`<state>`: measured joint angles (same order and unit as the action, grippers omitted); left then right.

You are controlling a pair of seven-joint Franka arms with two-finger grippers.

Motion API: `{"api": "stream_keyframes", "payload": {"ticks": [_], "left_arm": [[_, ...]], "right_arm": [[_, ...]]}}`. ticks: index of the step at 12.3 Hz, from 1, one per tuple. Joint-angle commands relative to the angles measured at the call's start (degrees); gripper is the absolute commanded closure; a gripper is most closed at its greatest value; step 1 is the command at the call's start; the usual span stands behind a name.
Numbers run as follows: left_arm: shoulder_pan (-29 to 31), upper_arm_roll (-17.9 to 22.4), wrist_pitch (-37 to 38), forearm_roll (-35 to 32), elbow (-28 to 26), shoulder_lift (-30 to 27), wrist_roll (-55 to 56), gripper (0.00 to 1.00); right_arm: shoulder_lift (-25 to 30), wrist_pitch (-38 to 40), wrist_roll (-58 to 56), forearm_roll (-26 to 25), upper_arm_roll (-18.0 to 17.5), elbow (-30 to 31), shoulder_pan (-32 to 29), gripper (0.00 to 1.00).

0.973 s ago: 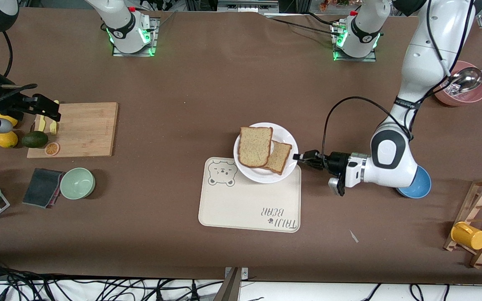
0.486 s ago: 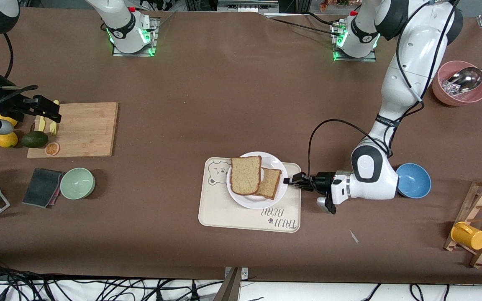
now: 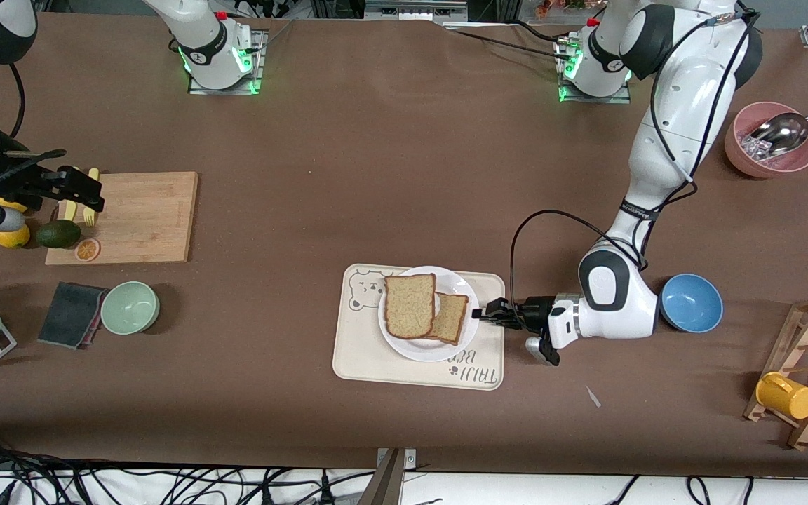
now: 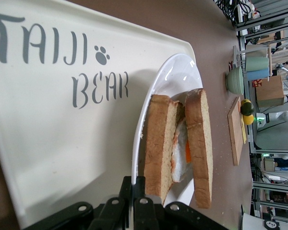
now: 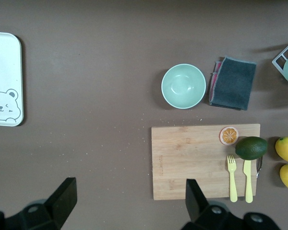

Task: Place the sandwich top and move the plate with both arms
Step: 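Slide the plate onto the cream bear tray with the left gripper, then open the left gripper and release the plate rim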

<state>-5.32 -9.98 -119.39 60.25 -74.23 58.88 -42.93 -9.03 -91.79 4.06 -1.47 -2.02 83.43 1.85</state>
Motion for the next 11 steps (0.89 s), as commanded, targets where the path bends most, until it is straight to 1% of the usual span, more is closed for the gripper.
{"api": "stream_keyframes", "payload": {"ticks": [1,2,3,4,6,8,9,11], "left_arm": [[0.13,0.23,0.04,2.06,1.9,1.77,-3.65,0.64],[0.22,0.23,0.12,1.97,1.81,1.68,-3.65,0.52],[0.22,0.23,0.12,2.06,1.72,1.42,-3.65,0.2],[0.65,0.23,0.21,2.06,1.72,1.24,-3.56,0.0],[1.1,0.23,1.78,2.06,1.81,0.1,-2.43,0.0],[1.27,0.58,4.42,1.27,0.77,-2.78,3.95,0.0],[1.19,1.01,5.13,-0.64,0.67,-3.85,8.52,0.0],[1.19,0.67,5.4,-10.72,0.84,-6.66,16.26,0.0]], "right_arm": [[0.25,-0.58,-0.46,-0.82,-0.09,0.24,0.17,0.0],[0.25,-1.02,-0.46,-0.82,-0.09,0.24,0.17,0.0],[0.25,-1.02,-0.55,-0.82,-0.09,0.24,0.17,0.0],[0.25,-1.02,-0.55,-0.82,-0.09,0.24,0.17,0.0],[0.25,-1.11,-0.55,-0.82,-0.18,0.24,0.17,0.0],[0.25,-1.11,-0.64,-0.73,-0.09,0.24,0.17,0.0],[0.25,-1.11,-0.72,-0.73,-0.09,0.24,0.17,0.0],[0.25,-1.11,-0.72,-0.73,-0.09,0.24,0.17,0.0]]}}
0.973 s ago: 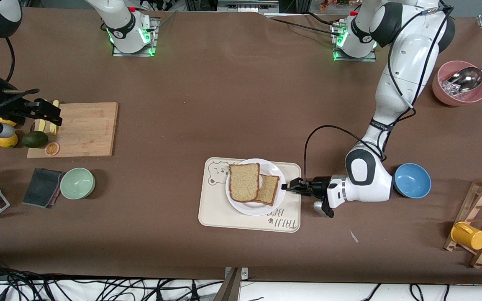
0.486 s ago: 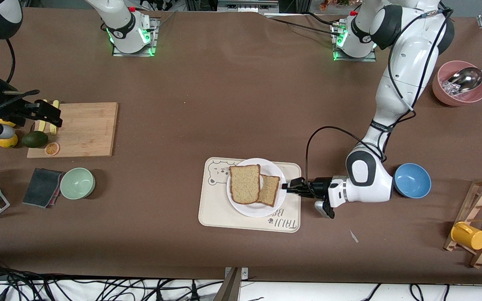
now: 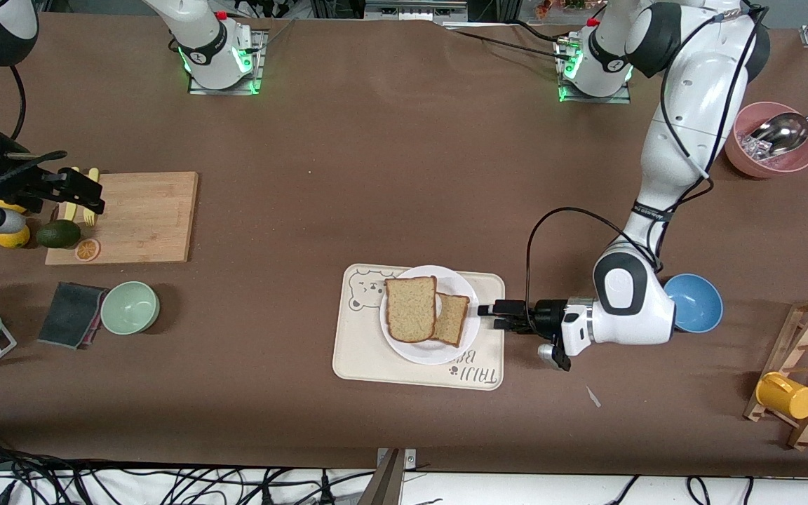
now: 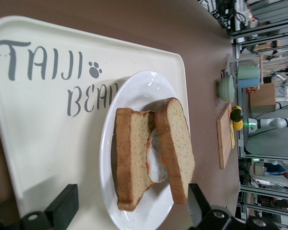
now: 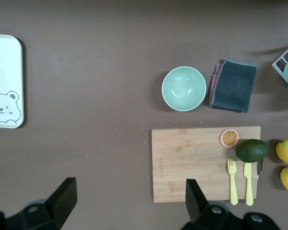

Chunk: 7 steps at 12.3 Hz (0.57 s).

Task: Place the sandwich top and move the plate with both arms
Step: 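Open the left gripper and release the plate rim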

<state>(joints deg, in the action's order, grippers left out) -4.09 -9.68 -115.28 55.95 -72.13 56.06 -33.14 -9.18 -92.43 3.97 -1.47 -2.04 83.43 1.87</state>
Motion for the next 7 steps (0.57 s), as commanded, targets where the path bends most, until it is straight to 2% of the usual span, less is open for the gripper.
{"api": "stream_keyframes", "payload": {"ticks": [1,7], "left_arm": [[-0.04,0.37,1.37,-10.3,-1.35,-5.07,9.29,0.0],[0.14,0.81,9.18,-33.16,-1.35,-12.1,20.81,0.0]], "right_arm": [[0.39,-0.47,-0.63,-0.73,-0.07,0.24,0.07,0.0],[0.39,-1.17,-0.63,-0.73,-0.16,0.24,0.15,0.0]]}}
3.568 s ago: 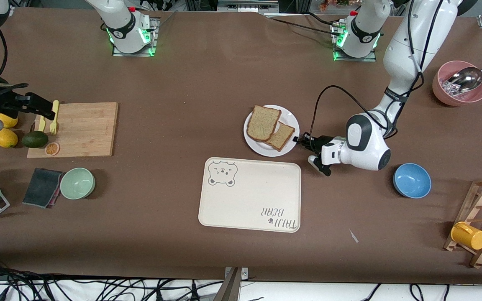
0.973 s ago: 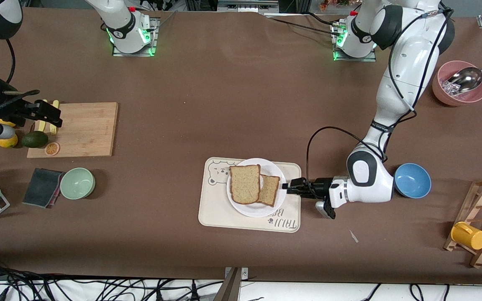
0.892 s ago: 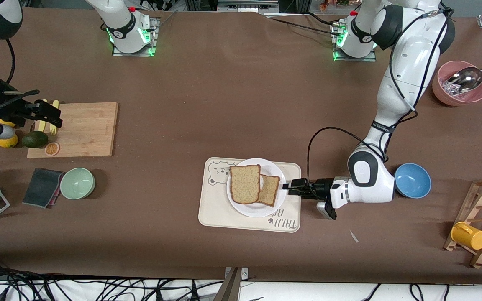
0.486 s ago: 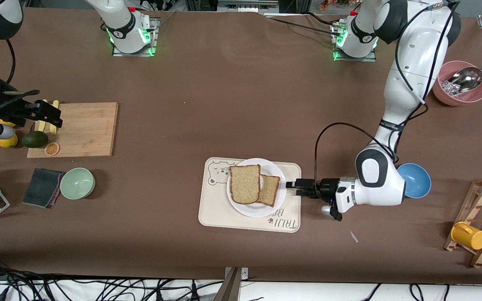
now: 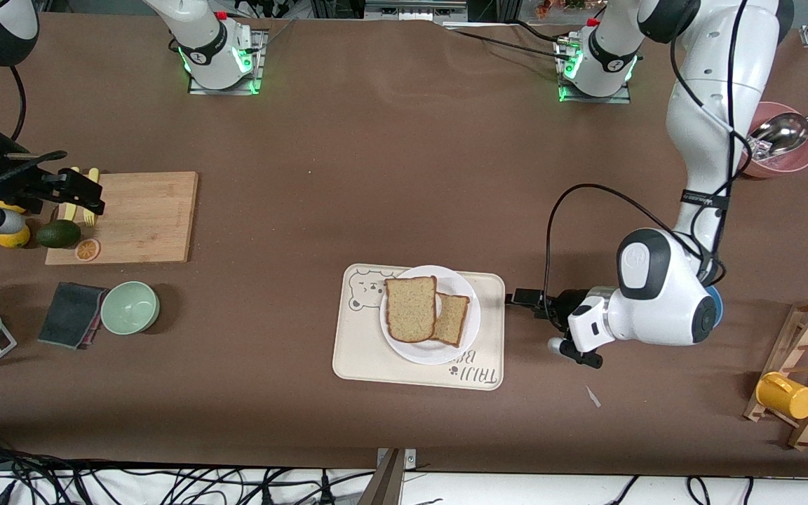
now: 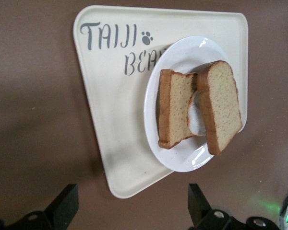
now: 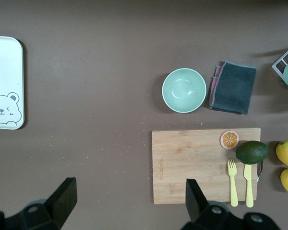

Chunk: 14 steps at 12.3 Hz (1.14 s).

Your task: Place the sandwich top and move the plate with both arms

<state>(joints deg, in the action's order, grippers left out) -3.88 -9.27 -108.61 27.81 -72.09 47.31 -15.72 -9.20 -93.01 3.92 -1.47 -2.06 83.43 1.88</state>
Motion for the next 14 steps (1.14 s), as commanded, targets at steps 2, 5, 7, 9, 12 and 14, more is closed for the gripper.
{"api": "stream_keyframes", "payload": {"ticks": [2,5,7,9,12,14], "left_arm": [[0.01,0.39,6.28,-11.52,-1.92,-7.3,6.21,0.0],[0.89,0.48,11.56,-20.84,-2.09,-15.03,10.61,0.0],[1.15,0.39,13.32,-27.16,-2.09,-20.04,14.03,0.0],[0.63,-0.05,17.26,-30.18,-2.09,-24.61,18.86,0.0],[0.63,-0.4,20.88,-31.24,-2.01,-29.81,18.36,0.0],[0.98,0.12,20.89,-30.54,-3.75,-32.79,18.27,0.0]], "right_arm": [[0.32,-0.95,-0.58,-0.73,-0.14,0.24,0.14,0.0],[0.06,-1.12,-1.37,-0.73,-0.14,0.24,0.14,0.0],[0.06,-1.12,-1.46,-0.64,-0.14,0.24,0.14,0.0],[0.06,-1.12,-2.25,-0.73,-0.14,0.24,0.14,0.0],[0.06,-1.12,-2.25,-0.64,-0.14,0.24,0.14,0.0],[0.14,-1.12,-2.25,-0.46,-0.14,0.24,0.14,0.0]]}}
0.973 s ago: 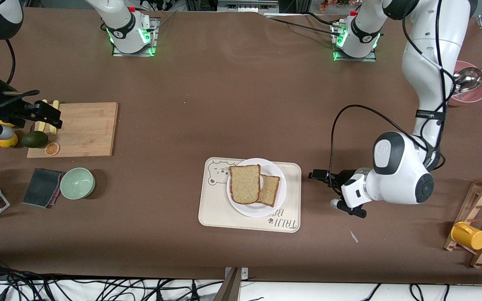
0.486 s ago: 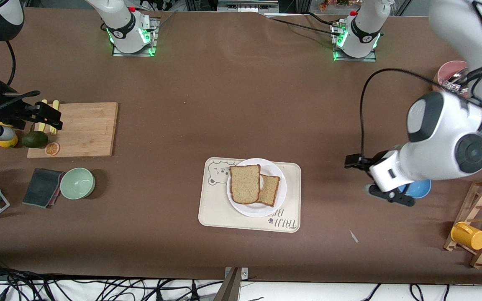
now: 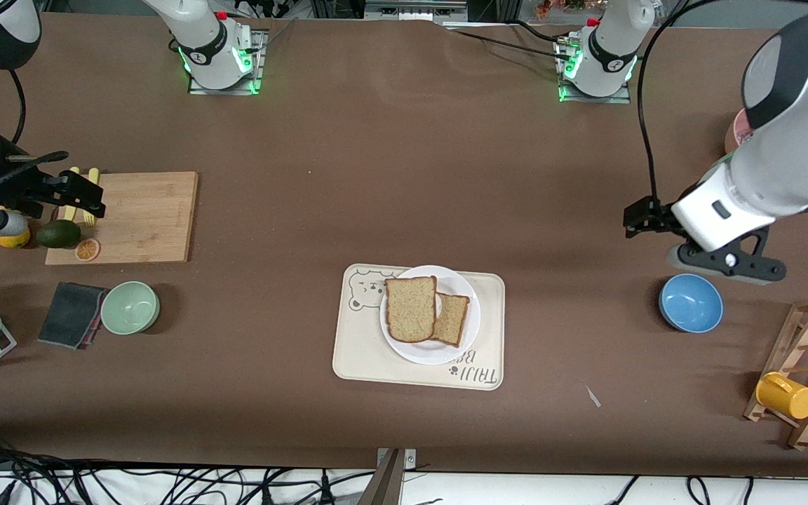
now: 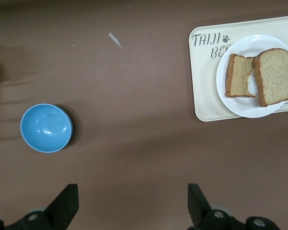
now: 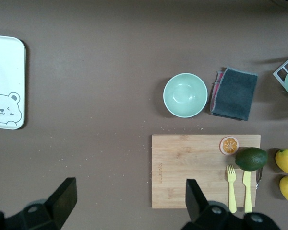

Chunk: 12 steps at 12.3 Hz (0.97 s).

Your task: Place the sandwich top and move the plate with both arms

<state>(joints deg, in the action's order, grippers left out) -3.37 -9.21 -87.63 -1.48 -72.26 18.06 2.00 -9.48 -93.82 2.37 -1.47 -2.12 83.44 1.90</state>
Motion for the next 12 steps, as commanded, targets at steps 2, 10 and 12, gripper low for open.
{"api": "stream_keyframes", "payload": {"ticks": [2,10,12], "left_arm": [[0.64,2.42,-2.27,-1.16,-8.66,-8.46,0.64,0.0],[3.37,4.99,-10.39,2.97,-24.87,-18.68,1.34,0.0],[3.54,5.16,-9.93,2.97,-24.24,-17.72,1.16,0.0]], "right_arm": [[0.43,-0.31,-0.7,-0.29,-0.08,0.23,0.12,0.0],[0.43,-0.31,-0.7,-0.29,-0.08,0.23,0.21,0.0],[0.43,-0.31,-0.7,-0.29,-0.08,0.23,0.21,0.0]]}}
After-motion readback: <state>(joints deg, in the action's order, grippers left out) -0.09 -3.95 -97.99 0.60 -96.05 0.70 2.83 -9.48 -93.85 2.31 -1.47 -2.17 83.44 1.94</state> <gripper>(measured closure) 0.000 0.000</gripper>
